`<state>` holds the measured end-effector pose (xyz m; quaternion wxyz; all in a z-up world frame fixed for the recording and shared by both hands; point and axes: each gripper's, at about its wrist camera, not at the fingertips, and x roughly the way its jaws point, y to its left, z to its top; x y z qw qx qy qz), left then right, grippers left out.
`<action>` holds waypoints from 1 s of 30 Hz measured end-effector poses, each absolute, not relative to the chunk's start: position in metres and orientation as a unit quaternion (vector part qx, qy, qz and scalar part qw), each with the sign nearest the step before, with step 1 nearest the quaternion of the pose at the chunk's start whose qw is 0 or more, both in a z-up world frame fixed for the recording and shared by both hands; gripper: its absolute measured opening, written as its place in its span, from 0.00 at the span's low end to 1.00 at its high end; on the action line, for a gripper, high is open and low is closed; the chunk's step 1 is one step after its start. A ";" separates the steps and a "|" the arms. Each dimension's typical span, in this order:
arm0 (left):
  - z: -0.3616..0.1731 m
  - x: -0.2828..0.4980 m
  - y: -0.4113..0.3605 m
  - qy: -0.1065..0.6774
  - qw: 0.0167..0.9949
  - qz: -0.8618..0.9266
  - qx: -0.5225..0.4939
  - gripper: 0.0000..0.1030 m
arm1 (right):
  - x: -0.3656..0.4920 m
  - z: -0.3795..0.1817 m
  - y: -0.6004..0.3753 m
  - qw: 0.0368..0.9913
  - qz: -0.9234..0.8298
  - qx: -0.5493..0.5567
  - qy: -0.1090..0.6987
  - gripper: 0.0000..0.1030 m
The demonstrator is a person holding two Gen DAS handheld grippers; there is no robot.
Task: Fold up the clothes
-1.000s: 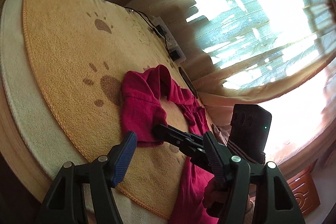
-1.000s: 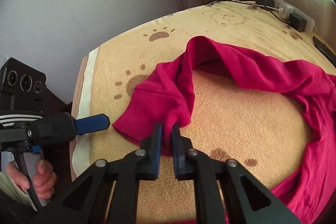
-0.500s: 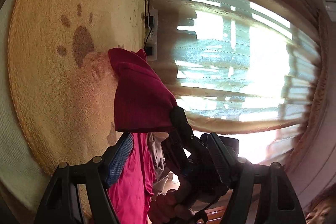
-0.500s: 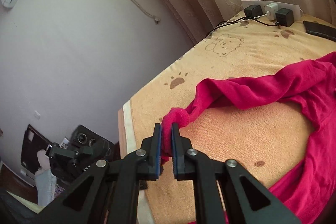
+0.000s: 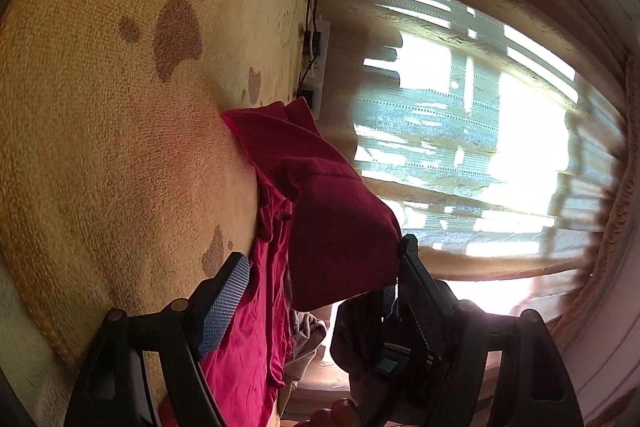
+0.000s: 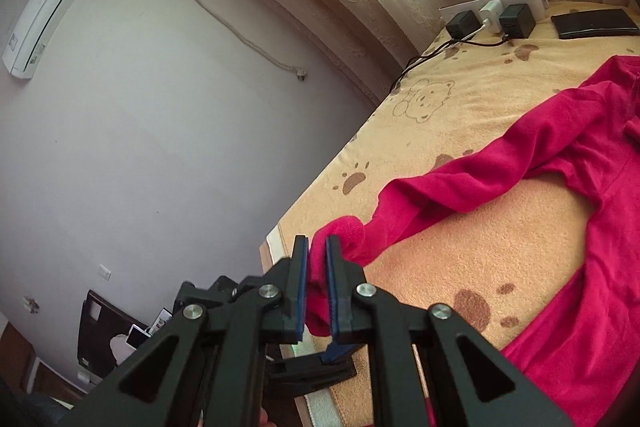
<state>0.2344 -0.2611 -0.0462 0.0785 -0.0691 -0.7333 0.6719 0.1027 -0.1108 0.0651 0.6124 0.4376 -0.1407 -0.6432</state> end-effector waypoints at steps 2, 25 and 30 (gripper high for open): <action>-0.046 0.234 -0.260 -0.731 0.076 0.674 -0.068 0.77 | 0.103 0.063 -0.110 0.614 -0.637 0.444 -0.142 0.10; 0.014 0.236 -0.277 -0.584 0.084 0.790 -0.167 0.15 | 0.273 0.029 -0.108 0.377 -0.762 -0.110 0.514 1.00; 0.033 0.248 -0.269 -0.553 0.089 0.811 -0.171 0.15 | 0.297 -0.010 -0.127 0.343 -0.707 -0.206 0.583 1.00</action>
